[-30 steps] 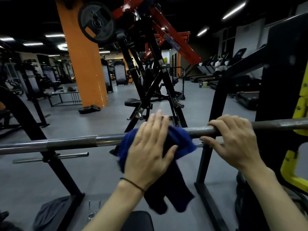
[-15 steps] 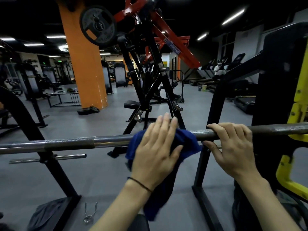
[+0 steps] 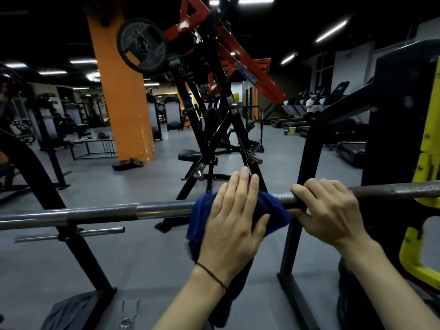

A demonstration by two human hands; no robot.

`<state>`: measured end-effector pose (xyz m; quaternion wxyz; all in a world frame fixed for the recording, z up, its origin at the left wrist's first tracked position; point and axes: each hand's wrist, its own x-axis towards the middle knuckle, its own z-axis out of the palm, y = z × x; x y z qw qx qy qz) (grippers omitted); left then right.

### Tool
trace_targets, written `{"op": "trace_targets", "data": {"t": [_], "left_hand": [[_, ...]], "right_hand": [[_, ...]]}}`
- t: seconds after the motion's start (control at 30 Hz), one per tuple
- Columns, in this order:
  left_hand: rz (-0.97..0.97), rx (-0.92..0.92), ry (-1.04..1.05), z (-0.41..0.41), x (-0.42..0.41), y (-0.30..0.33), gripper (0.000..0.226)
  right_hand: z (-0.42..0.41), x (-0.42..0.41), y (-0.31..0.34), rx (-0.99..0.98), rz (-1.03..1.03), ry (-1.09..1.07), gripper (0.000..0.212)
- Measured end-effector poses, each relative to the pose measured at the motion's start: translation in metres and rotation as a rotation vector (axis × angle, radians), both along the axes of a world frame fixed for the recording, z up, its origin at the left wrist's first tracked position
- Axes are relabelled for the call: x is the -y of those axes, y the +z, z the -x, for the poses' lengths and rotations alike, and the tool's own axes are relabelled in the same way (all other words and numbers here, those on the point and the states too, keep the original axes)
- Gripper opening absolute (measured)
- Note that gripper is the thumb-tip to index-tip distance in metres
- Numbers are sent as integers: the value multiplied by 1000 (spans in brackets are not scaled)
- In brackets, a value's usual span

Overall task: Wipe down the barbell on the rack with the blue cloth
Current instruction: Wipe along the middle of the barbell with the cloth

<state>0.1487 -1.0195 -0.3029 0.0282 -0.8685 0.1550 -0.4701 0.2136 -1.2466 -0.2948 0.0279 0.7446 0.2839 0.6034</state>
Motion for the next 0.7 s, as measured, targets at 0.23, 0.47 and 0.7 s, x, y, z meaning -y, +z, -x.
{"op": "trace_targets", "data": {"t": [0.23,0.47,0.7], "left_hand": [[34,41,78,6,-26,-3,68],[13,-40,6,-13,31,26,67],[-61,4,3,4,1,-1,67]], "right_hand": [[4,9,45,-426,147,12,61],[18,-2,4,-233,-79,48,42],[15,3,-13,-178,-112,5,48]]}}
